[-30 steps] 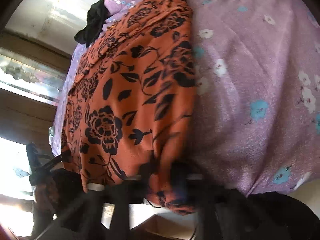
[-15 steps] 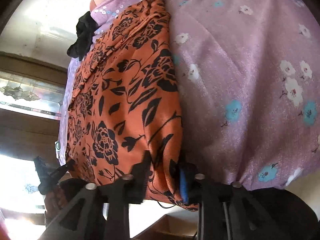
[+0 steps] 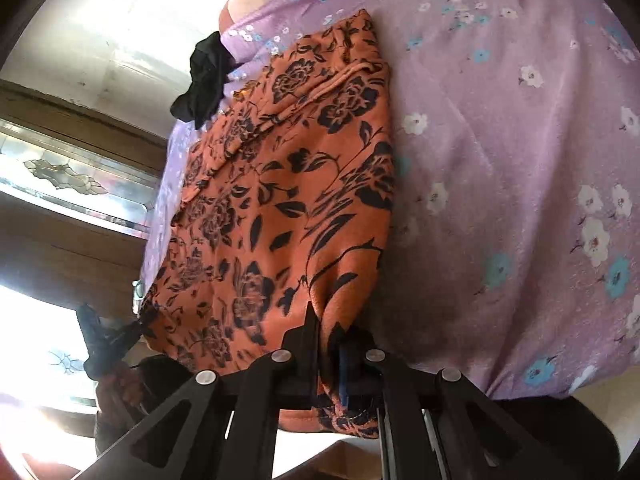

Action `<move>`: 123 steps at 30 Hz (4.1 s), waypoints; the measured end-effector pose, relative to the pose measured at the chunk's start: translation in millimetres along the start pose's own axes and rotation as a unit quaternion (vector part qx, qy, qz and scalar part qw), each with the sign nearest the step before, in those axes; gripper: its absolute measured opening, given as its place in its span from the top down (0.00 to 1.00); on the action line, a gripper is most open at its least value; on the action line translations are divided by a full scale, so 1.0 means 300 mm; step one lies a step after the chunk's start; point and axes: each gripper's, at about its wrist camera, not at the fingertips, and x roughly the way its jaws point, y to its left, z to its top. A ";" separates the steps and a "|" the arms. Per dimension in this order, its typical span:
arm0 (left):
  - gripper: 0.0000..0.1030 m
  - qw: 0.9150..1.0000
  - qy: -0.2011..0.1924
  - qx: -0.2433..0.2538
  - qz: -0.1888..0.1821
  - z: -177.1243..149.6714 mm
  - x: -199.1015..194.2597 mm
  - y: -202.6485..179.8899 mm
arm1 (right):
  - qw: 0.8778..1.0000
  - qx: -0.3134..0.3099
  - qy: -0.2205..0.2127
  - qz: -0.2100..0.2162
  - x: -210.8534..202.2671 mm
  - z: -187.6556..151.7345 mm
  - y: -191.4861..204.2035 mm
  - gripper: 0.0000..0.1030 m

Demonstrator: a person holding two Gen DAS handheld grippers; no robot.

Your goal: Fold small clothes

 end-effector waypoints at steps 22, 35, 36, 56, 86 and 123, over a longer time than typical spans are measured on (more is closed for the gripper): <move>0.94 0.991 -0.104 0.047 -0.062 0.629 -0.060 -0.184 | 0.984 0.012 -0.088 0.157 -0.031 0.539 0.113 0.93; 0.33 0.994 -0.096 -0.033 0.028 0.997 0.352 -0.077 | 0.976 0.097 -0.184 0.064 0.096 0.807 -0.021 0.26; 0.32 0.992 -0.111 -0.047 0.020 0.982 0.313 -0.050 | 0.976 0.089 -0.186 0.070 0.067 0.753 -0.010 0.26; 0.23 0.987 -0.118 -0.104 0.001 0.643 0.346 -0.117 | 0.956 0.221 -0.174 0.089 0.310 0.512 0.096 0.26; 0.43 0.987 -0.153 -0.046 0.024 0.390 0.042 -0.100 | 0.967 0.140 -0.211 -0.037 -0.082 0.082 0.047 0.41; 0.26 0.987 -0.058 0.122 0.083 0.582 0.306 -0.429 | 0.994 0.048 -0.103 -0.004 0.244 0.635 0.188 0.38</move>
